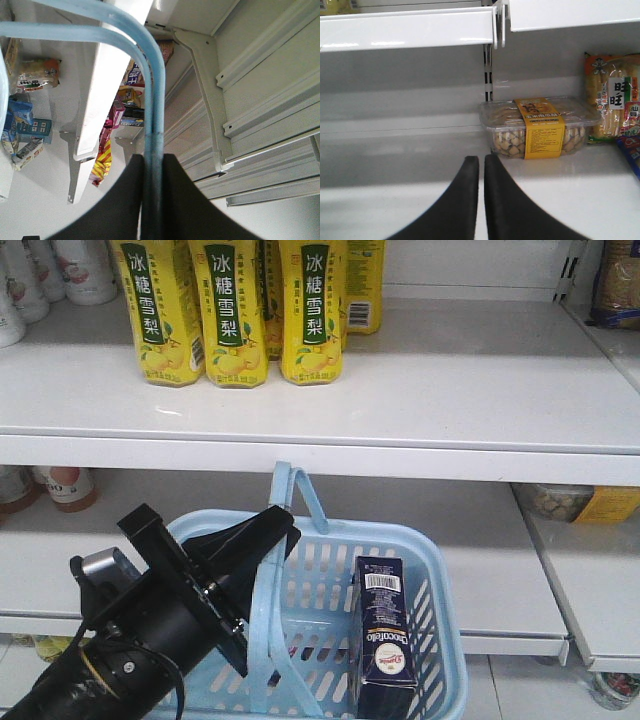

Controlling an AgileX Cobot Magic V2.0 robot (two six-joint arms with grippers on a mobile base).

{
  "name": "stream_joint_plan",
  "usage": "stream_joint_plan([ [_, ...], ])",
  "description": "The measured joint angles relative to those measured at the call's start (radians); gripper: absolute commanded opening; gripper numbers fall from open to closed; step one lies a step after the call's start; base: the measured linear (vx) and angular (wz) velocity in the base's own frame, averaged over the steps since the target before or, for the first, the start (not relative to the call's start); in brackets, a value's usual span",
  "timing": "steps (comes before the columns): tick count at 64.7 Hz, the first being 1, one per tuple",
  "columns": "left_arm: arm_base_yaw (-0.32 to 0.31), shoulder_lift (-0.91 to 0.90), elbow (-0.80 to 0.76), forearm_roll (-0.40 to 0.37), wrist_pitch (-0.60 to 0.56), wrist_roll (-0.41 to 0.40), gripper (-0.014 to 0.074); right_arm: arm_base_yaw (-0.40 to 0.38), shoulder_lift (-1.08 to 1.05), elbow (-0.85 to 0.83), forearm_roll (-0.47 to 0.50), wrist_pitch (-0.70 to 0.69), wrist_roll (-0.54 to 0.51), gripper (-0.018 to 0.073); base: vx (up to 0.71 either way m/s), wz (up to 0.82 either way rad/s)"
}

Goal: Left arm holds basket, right arm returns cookies

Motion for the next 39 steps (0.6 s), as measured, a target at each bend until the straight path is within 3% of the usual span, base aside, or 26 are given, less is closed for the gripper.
stream_joint_plan([
  [39, 0.002, 0.000, 0.000, -0.005, 0.000, 0.001, -0.0003, 0.000, 0.000, 0.000, 0.000, 0.000, 0.000, -0.0003, 0.00, 0.01],
])
